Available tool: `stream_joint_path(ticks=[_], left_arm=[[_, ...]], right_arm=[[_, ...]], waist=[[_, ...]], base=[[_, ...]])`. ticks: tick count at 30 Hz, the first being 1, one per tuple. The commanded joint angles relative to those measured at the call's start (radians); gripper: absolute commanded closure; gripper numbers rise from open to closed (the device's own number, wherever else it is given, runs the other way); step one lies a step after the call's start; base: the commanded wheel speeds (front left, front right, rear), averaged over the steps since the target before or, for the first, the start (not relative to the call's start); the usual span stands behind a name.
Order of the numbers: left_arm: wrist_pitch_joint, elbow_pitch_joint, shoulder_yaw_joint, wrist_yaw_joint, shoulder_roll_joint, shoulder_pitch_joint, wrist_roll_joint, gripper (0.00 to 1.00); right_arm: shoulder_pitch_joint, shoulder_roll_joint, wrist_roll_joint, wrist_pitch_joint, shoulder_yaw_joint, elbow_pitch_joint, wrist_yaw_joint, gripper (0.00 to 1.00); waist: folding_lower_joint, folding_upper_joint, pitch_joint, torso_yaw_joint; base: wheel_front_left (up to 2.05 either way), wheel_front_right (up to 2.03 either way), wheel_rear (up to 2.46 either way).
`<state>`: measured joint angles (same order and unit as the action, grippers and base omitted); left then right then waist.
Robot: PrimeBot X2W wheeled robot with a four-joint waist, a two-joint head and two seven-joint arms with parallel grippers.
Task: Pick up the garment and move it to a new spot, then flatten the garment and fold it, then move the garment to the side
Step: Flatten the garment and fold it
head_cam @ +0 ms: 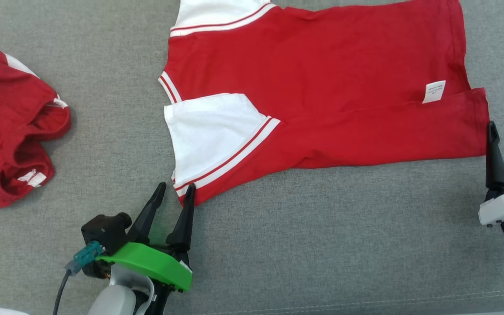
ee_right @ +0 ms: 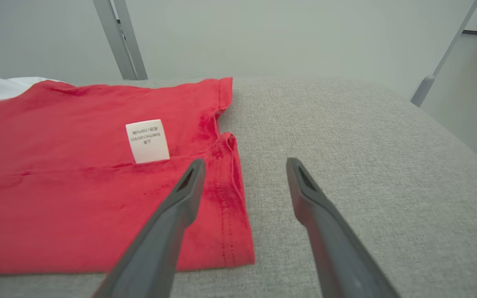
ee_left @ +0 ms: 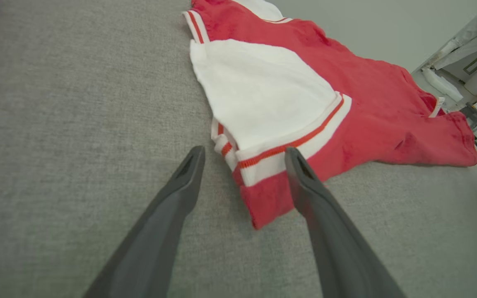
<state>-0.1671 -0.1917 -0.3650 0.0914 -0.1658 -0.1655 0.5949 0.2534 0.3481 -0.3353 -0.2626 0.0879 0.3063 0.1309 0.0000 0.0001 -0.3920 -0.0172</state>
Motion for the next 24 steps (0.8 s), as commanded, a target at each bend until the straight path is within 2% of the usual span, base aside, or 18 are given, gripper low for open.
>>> stream_joint_path(ticks=[1,7,9,10,11,12,13,19,24], left_arm=[[0.024,-0.002,0.005,0.004,0.004,0.013,0.028,0.00],[0.129,-0.052,0.008,-0.040,0.013,0.007,0.079,0.00],[0.162,-0.051,0.000,-0.032,0.018,0.008,0.101,0.00],[0.169,-0.047,-0.003,-0.027,0.019,0.008,0.109,0.06],[0.175,-0.040,0.000,-0.026,0.017,0.009,0.117,0.46],[0.174,-0.035,0.000,-0.025,0.014,0.008,0.115,0.93],[0.178,-0.029,-0.002,-0.024,0.009,0.009,0.114,1.00],[0.175,0.025,0.015,-0.036,-0.023,0.020,0.110,1.00],[0.197,0.068,0.024,-0.048,-0.049,0.027,0.110,1.00]], right_arm=[[-0.012,-0.004,-0.003,-0.003,0.000,-0.006,0.000,0.00],[-0.010,-0.008,-0.009,-0.003,-0.024,-0.001,0.000,0.00],[-0.004,-0.004,-0.014,-0.003,-0.027,-0.001,0.000,0.00],[-0.002,-0.003,-0.015,-0.003,-0.026,-0.001,0.000,0.00],[0.000,-0.002,-0.018,-0.003,-0.027,0.001,0.000,0.00],[0.000,-0.002,-0.022,-0.003,-0.027,0.005,0.000,0.00],[0.000,-0.001,-0.026,-0.003,-0.032,0.013,0.000,0.00],[0.029,-0.013,-0.126,-0.003,-0.078,0.115,0.000,0.00],[0.079,0.004,-0.232,-0.003,-0.131,0.197,0.000,0.00]], waist=[[0.0000,-0.0001,0.017,0.001],[0.0000,-0.0001,0.018,0.017],[0.0000,-0.0001,0.016,0.022],[0.0000,-0.0001,0.015,0.024],[0.0000,-0.0001,0.012,0.027],[0.0000,-0.0001,0.010,0.028],[0.0000,-0.0001,0.009,0.030],[0.0000,-0.0001,0.002,0.022],[0.0000,-0.0001,-0.004,0.009]], base=[[0.00,0.00,0.00],[0.00,0.00,0.00],[0.00,0.00,0.00],[0.00,0.00,0.00],[0.00,0.00,0.00],[0.00,0.00,0.00],[0.00,0.00,0.00],[0.00,0.00,0.00],[0.00,0.00,0.00]])
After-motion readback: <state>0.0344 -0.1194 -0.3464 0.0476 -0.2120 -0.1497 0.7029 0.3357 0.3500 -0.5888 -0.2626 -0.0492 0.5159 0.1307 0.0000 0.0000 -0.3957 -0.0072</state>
